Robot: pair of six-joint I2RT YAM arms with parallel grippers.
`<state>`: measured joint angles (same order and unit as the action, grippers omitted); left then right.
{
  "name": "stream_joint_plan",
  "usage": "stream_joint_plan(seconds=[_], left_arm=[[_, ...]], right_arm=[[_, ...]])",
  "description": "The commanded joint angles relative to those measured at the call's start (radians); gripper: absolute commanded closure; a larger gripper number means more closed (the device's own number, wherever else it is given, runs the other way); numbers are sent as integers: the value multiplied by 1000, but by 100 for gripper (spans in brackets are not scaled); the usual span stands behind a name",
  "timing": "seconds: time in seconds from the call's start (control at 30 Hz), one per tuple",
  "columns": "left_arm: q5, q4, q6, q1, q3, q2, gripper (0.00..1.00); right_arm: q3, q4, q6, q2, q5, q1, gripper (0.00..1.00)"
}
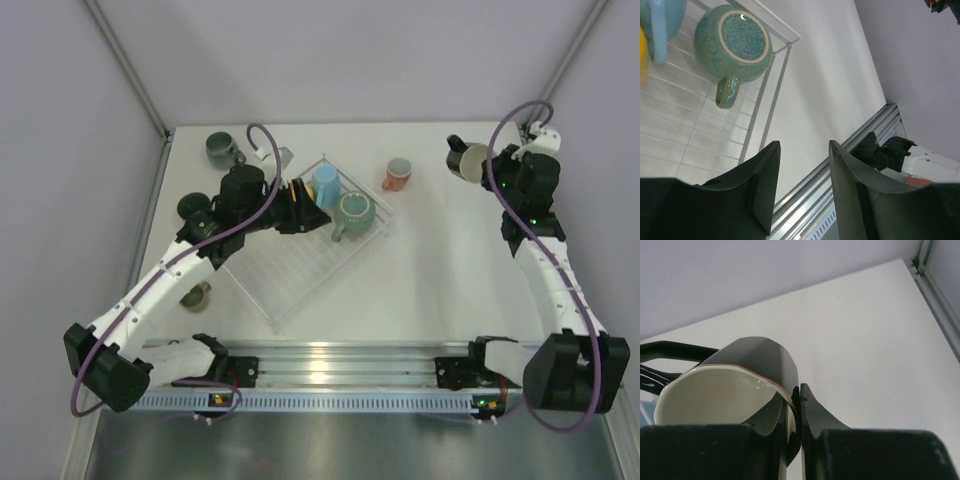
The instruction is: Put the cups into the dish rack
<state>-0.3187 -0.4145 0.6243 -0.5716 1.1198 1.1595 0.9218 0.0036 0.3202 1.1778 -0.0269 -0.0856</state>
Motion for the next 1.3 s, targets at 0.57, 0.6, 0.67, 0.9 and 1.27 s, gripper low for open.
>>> stream_joint_plan(seconds=[0.57,0.6,0.67,0.9,1.27], left_arm=[[-411,336,319,3,-64,-61,44],[-430,359,354,3,-71,-58,44],[-482,448,400,3,-101,-50,42],[-540,493,476,1,-150,-12,37],[-623,684,643,-2,-227,31,35]], right_arm=[[-333,542,-644,-501,-100,530,100],[-342,562,-664,-504,-117,544,100],[-357,581,-697,-504,-131,576,100],[-382,644,-800,-518,-130,695,100],[-380,707,-949,-475,-71,882,100]])
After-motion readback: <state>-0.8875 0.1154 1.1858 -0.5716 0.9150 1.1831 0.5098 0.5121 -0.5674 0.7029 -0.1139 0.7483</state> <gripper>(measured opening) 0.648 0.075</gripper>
